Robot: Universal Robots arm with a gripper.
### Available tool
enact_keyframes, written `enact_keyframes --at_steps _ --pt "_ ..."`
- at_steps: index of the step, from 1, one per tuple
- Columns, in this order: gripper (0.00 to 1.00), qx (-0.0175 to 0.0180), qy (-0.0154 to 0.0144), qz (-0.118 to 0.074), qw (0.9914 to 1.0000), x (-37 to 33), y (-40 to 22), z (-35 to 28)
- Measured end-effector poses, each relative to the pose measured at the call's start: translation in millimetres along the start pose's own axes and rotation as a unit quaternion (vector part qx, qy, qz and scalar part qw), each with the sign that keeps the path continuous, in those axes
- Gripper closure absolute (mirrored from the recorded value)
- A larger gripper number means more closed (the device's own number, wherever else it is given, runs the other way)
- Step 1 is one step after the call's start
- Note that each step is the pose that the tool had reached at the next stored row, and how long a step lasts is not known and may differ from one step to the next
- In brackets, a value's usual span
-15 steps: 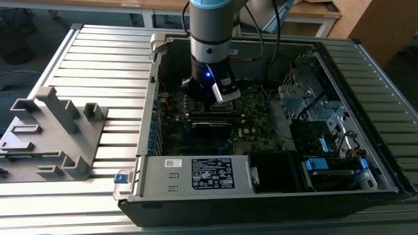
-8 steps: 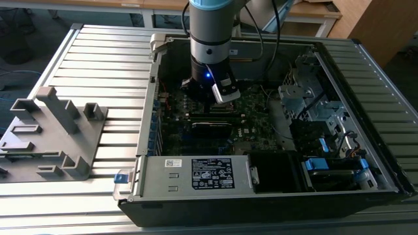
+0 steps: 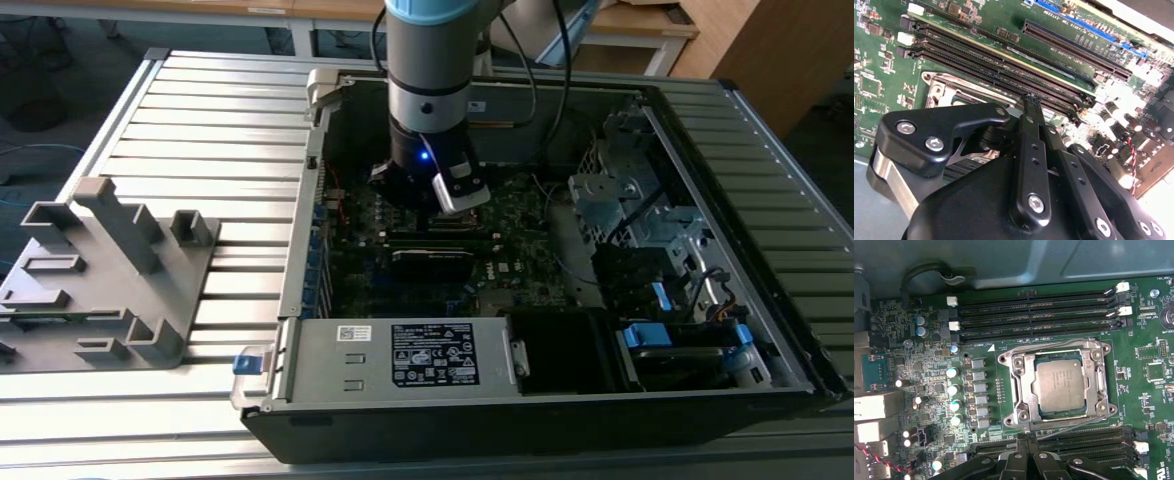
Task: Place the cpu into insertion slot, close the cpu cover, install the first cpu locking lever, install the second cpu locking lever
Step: 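Install the second cpu locking lever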
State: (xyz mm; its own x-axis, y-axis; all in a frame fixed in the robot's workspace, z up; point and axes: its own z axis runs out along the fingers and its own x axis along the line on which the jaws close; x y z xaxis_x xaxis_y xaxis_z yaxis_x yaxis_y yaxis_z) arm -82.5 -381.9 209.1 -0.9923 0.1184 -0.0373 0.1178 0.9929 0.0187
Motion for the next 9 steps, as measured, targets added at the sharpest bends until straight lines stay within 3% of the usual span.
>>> enact_keyframes --at_steps 6,9 --pt "0.89 -0.0008 0.0001 0.000 1.00000 0.8 -0.1 1.2" --pt "0.89 -0.0047 0.0006 0.000 0.99999 1.8 -0.2 2.2"
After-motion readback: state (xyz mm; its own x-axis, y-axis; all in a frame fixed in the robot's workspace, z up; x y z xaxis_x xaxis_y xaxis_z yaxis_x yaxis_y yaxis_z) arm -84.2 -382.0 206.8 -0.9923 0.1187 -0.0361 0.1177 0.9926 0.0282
